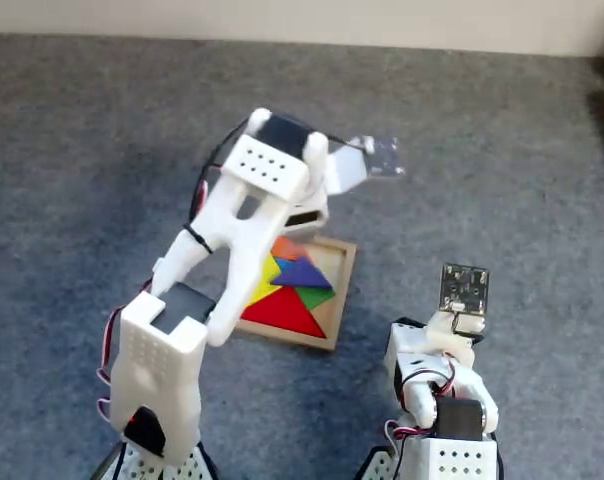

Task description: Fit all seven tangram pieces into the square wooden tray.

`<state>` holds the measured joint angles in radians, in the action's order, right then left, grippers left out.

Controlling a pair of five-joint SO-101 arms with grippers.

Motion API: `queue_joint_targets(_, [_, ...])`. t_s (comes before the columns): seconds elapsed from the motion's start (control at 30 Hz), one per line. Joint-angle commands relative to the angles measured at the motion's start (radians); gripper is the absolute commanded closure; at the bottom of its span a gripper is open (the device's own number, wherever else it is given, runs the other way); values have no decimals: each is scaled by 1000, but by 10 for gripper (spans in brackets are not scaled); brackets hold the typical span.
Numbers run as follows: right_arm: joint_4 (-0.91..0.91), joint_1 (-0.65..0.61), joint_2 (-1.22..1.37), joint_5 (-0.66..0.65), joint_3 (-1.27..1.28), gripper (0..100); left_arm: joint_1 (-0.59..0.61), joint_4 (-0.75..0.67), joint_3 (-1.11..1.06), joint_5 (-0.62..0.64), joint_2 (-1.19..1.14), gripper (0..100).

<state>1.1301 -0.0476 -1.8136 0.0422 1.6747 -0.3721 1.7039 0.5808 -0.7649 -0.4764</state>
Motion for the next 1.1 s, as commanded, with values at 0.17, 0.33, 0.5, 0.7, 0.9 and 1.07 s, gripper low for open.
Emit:
queue_joint_targets(0.17, [-21,13,-5,-14,134,987,81,58,-22,92,70,805])
queue_joint_targets(0.33, [-21,13,-5,-14,134,987,97,58,-77,206,68,783])
queue_joint_targets(0.5, [-21,13,-5,-14,134,987,97,55,-160,209,58,787])
queue_joint_targets(0.7, [-21,13,-5,-14,134,987,139,12,-217,210,56,787])
queue_joint_targets(0.9, [-21,13,-5,-11,134,987,136,-98,-360,210,56,787])
queue_joint_targets(1.07, [-21,13,-5,-11,134,987,143,-186,-426,212,56,787])
